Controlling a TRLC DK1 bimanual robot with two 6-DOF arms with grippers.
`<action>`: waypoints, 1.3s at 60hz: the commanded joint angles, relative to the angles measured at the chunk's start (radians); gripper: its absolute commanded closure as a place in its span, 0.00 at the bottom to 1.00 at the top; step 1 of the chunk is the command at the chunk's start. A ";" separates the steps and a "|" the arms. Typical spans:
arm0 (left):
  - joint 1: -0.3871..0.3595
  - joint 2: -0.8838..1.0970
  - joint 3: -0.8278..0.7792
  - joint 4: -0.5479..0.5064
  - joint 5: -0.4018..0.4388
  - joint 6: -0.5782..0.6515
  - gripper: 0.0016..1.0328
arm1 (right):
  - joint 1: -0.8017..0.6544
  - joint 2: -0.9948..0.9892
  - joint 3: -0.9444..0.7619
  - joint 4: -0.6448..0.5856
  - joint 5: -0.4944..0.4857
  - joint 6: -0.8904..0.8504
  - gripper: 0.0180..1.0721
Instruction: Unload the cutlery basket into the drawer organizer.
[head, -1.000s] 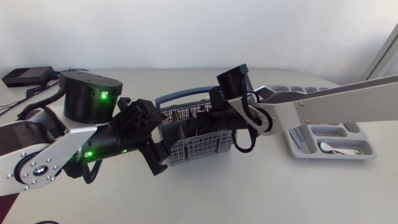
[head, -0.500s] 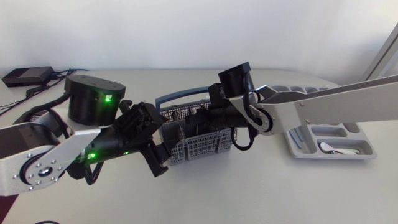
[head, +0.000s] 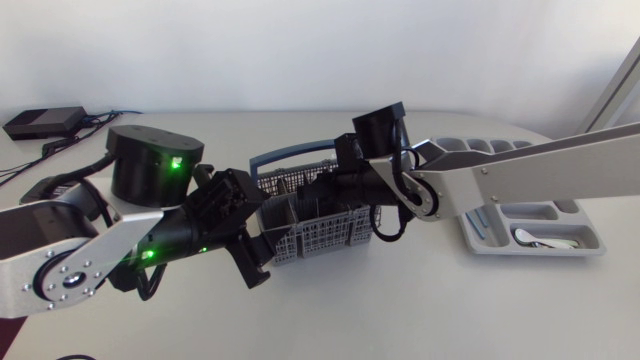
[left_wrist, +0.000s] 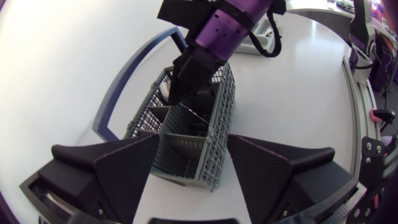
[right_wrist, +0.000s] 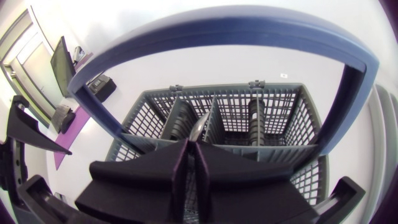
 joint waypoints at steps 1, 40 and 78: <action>-0.005 0.006 -0.028 0.006 0.009 -0.021 0.26 | 0.006 -0.010 -0.044 -0.014 0.006 -0.011 0.94; -0.009 0.011 -0.014 0.002 0.003 -0.018 0.26 | 0.041 -0.332 -0.293 0.127 -0.034 -0.204 0.94; -0.008 0.020 -0.008 0.007 0.000 -0.018 0.26 | -0.077 -0.663 -0.240 -0.025 -0.057 -0.189 0.94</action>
